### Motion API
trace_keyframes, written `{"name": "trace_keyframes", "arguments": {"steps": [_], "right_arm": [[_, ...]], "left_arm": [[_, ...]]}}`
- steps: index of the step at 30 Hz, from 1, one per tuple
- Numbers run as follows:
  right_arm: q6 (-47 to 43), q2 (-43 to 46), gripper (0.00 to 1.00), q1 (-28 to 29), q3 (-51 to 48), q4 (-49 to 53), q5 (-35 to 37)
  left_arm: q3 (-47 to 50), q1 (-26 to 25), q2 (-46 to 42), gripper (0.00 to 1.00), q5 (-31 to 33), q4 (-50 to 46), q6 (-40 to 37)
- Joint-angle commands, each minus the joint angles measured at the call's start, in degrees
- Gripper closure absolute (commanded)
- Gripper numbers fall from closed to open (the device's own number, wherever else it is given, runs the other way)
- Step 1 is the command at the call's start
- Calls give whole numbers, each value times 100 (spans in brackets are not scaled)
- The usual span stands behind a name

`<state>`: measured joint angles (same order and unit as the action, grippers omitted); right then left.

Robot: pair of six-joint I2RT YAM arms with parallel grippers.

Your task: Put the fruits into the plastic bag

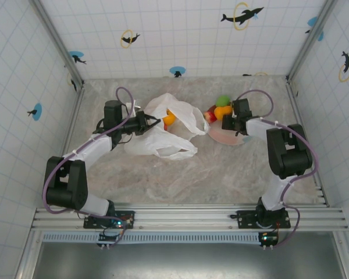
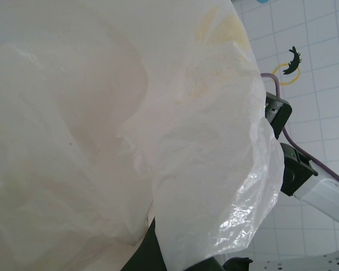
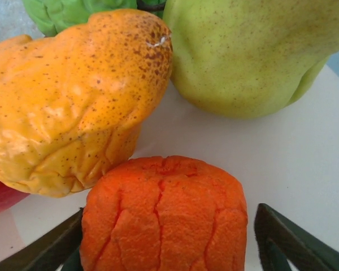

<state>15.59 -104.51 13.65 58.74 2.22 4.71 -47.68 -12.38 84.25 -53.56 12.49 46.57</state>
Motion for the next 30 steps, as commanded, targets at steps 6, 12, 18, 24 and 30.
{"name": "trace_keyframes", "arguments": {"steps": [6, 12, 18, 24, 30], "right_arm": [[29, 237, 42, -51, -25, -109, -69], [13, 1066, 44, -86, -532, -47, 38], [-134, 2765, 47, 64, -1709, -449, -800], [-27, 4000, 49, 614, -2568, -494, -1630], [233, 4144, 50, 1598, -2823, -1081, -2072]], "left_arm": [[35, -24, -22, 100, -131, 18, -59], [31, -23, -22, 100, -129, 12, -60], [26, -27, -40, 100, -150, -3, -69], [43, -29, -69, 100, -155, 18, -56], [48, -25, -40, 100, -172, 34, -42]]}}
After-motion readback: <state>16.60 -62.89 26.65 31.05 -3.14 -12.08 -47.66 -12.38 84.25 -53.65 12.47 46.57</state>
